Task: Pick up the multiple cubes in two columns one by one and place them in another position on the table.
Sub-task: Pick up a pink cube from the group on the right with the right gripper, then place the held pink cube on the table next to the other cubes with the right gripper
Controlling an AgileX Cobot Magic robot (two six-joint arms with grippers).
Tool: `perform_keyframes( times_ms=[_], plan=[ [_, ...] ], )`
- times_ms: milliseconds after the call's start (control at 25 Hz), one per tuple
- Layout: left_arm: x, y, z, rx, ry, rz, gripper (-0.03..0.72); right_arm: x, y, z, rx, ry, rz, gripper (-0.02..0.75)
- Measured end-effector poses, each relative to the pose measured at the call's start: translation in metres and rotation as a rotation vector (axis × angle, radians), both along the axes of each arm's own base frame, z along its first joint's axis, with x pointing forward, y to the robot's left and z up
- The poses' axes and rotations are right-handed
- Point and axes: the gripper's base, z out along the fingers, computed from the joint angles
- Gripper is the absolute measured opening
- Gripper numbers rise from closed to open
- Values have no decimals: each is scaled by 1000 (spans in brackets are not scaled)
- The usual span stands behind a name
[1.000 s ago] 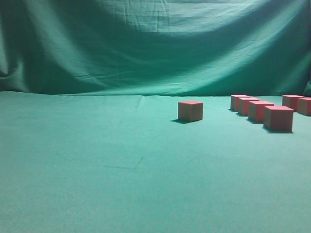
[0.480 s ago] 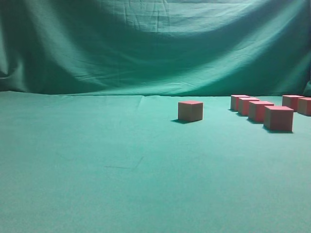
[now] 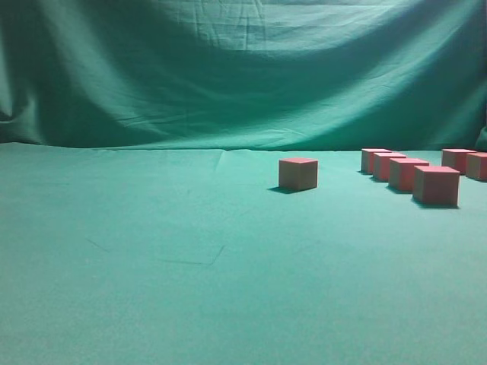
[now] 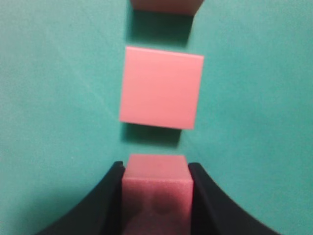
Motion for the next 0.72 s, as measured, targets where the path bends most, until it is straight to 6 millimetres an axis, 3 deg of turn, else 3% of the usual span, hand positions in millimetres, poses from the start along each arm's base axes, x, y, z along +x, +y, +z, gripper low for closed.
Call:
perform_keyframes(
  times_ms=[280, 400, 720],
  plan=[
    [0, 0, 0, 0, 0, 0, 0, -3, 1, 2, 9, 57, 0, 265],
    [0, 0, 0, 0, 0, 0, 0, -3, 4, 12, 42, 126, -12, 265],
    [0, 0, 0, 0, 0, 0, 0, -3, 26, 96, 274, 41, 61, 265]
  ],
)
